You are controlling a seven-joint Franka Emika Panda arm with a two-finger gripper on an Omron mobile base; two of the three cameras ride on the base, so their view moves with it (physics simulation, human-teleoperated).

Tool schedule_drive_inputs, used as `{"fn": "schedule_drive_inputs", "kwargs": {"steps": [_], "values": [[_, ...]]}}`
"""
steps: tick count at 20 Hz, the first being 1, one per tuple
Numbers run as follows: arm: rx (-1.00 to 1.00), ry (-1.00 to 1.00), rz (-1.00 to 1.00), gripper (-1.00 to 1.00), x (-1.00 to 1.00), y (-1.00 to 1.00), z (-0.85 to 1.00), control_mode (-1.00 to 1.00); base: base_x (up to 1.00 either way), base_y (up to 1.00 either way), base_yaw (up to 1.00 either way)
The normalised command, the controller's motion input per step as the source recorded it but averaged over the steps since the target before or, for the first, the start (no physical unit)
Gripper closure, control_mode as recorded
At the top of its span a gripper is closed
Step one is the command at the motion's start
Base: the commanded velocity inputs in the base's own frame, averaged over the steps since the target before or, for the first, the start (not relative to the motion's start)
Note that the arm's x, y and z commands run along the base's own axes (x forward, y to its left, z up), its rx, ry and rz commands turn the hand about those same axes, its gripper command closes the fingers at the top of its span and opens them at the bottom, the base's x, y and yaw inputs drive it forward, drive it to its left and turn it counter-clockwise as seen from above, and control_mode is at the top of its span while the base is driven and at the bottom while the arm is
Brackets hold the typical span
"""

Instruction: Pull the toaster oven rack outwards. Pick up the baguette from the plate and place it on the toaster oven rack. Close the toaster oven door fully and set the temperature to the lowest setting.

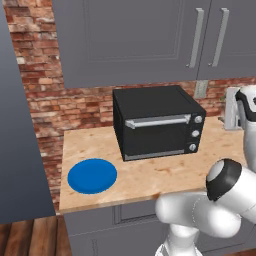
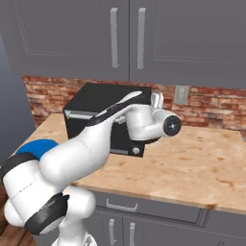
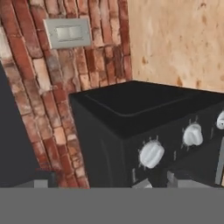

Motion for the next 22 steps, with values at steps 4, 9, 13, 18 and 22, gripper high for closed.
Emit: {"fn": "schedule_drive_inputs", "kwargs": {"steps": [4, 9, 13, 18, 22], "values": [[0.01, -0.19, 0.00, -1.00, -1.00, 0.09, -0.25, -1.00, 0.00, 0.00, 0.00], [0.22, -0.15, -0.07, -1.00, -0.59, 0.26, -0.05, -1.00, 0.00, 0.00, 0.00], [0.37, -0.13, -0.13, -1.00, -0.01, 0.16, 0.00, -1.00, 0.00, 0.00, 0.00], [0.40, -0.16, -0.15, -1.00, 0.00, 0.05, -0.06, -1.00, 0.00, 0.00, 0.00], [0.23, -0.08, -0.07, -1.00, 0.00, 0.00, -0.10, -1.00, 0.00, 0.00, 0.00]]}}
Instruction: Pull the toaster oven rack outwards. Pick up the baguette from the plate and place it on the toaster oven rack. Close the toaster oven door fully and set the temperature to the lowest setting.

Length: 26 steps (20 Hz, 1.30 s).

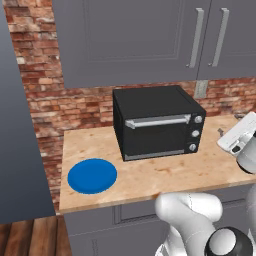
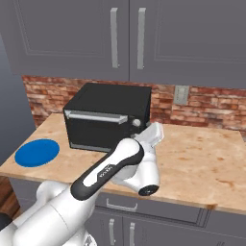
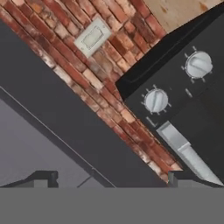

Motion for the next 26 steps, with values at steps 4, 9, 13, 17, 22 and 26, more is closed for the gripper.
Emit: {"fn": "schedule_drive_inputs", "kwargs": {"steps": [4, 9, 13, 17, 22, 26], "values": [[0.01, -0.01, 0.01, -1.00, 0.01, -0.03, -0.09, -1.00, 0.00, 0.00, 0.00], [0.00, 0.00, 0.08, -1.00, 0.01, -0.19, -0.14, -1.00, 0.00, 0.00, 0.00], [0.00, 0.00, 0.12, -1.00, 0.10, -0.21, -0.19, -1.00, 0.00, 0.00, 0.00], [0.00, 0.00, 0.13, -1.00, 0.23, -0.04, -0.17, -1.00, 0.00, 0.00, 0.00], [0.01, 0.00, 0.08, -1.00, 0.52, 0.01, -0.15, -1.00, 0.00, 0.00, 0.00], [0.01, 0.00, 0.01, -1.00, 0.57, 0.01, -0.17, -1.00, 0.00, 0.00, 0.00]]}}
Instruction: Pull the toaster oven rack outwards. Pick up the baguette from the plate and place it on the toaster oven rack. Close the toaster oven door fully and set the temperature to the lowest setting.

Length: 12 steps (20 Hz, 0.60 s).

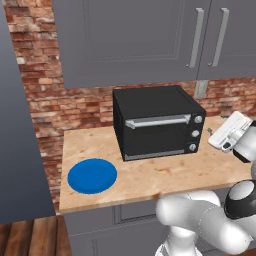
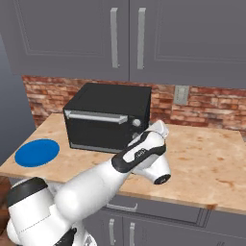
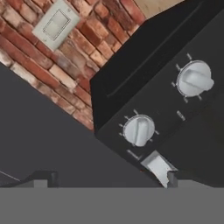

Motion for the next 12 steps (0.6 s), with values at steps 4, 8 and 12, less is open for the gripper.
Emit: {"fn": "schedule_drive_inputs", "kwargs": {"steps": [4, 8, 12], "values": [[0.00, 0.00, 0.00, -1.00, 0.47, 0.09, -0.30, -1.00, 0.00, 0.00, 0.00], [0.02, 0.00, 0.00, -1.00, 0.42, 0.15, -0.28, -1.00, 0.00, 0.00, 0.00], [0.01, -0.01, 0.00, -1.00, 0.33, 0.06, -0.14, -1.00, 0.00, 0.00, 0.00]]}}
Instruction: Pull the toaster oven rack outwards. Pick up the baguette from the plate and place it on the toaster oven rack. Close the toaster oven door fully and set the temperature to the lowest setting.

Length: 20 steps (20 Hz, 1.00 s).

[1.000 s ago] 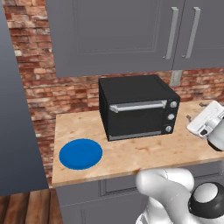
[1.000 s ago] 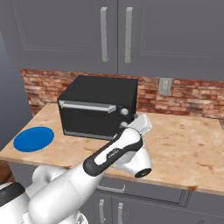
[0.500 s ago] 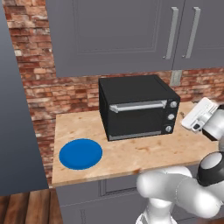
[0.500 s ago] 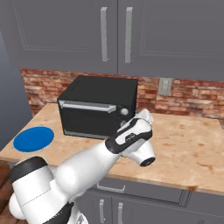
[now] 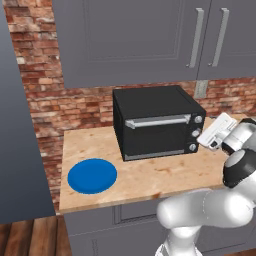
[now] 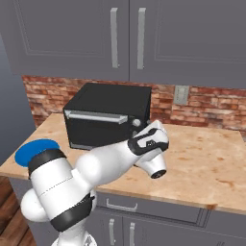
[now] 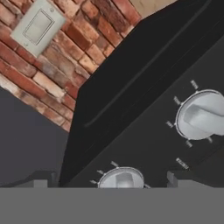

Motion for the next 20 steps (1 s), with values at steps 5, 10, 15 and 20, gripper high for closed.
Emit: {"fn": "schedule_drive_inputs", "kwargs": {"steps": [5, 10, 15, 20], "values": [[0.00, -0.09, -0.02, -1.00, 0.07, 0.02, -0.01, -1.00, 0.00, 0.00, 0.00], [0.00, -0.10, -0.03, -1.00, 0.04, 0.08, 0.00, -1.00, 0.00, 0.00, 0.00], [0.00, -0.06, -0.03, -1.00, 0.00, 0.03, 0.00, -1.00, 0.00, 0.00, 0.00], [0.00, -0.01, -0.03, -1.00, 0.00, 0.00, 0.06, -1.00, 0.00, 0.00, 0.00]]}}
